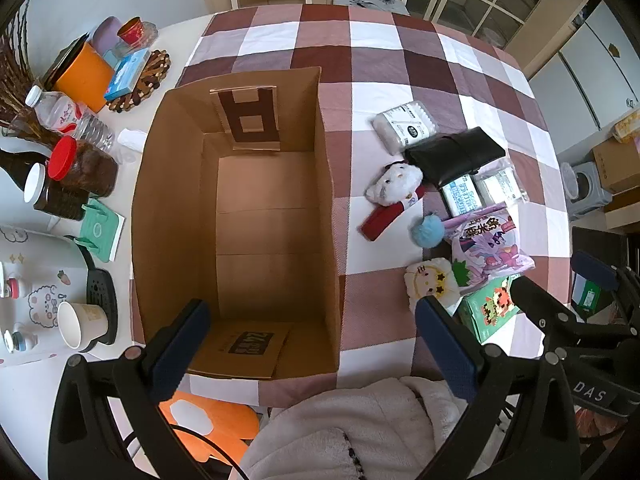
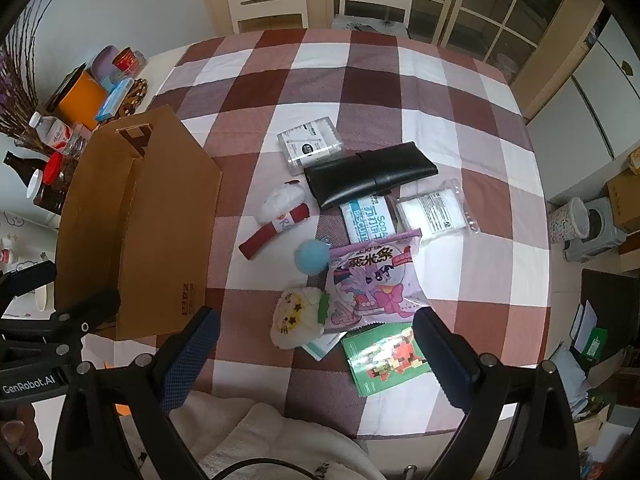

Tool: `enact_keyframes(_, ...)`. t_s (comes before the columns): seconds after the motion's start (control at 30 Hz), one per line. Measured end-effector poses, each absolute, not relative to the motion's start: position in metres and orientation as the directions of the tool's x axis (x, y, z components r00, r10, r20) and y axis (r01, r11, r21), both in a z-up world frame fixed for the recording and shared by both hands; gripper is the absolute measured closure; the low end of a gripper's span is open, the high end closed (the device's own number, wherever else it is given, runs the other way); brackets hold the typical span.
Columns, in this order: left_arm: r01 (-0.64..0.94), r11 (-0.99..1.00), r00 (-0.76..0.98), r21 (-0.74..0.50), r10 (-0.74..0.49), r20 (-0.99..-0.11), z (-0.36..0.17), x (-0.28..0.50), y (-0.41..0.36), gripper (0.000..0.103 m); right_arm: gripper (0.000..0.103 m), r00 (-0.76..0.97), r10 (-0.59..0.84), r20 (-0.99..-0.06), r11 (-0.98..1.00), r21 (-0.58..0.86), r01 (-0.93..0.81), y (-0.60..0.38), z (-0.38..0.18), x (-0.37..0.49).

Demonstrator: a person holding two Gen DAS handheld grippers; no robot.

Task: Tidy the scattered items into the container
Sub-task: 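Move both tools toward the white plush doll and pink snack bag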

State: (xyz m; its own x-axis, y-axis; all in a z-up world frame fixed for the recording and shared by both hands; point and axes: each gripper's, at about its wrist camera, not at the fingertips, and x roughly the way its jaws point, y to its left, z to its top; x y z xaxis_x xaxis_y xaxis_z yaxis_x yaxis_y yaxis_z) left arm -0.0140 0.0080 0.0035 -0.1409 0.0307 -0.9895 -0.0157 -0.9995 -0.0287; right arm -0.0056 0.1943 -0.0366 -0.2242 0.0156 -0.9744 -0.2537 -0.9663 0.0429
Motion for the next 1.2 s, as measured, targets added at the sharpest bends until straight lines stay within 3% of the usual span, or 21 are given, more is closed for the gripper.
enact_keyframes(0.63, -0.005, -1.0, -0.155, -0.023, 0.024, -0.988, 0.009, -0.012, 0.016, 0.0, 0.004, -0.258, -0.024, -0.966, -0.963, 0.092, -0.253, 0.224, -0.035, 0.005)
enact_keyframes(0.87, -0.107, -0.993, -0.176, -0.047, 0.066, -0.982, 0.006, -0.011, 0.054, 0.0, 0.003, -0.281, -0.023, -0.959, -0.911, 0.136, -0.389, 0.29, -0.046, 0.032)
enact_keyframes(1.2, -0.301, -0.952, -0.156, -0.046, 0.097, -0.983, -0.009, -0.005, 0.143, 0.0, 0.004, -0.249, -0.077, -0.965, -0.881, 0.183, -0.436, 0.337, -0.088, 0.072)
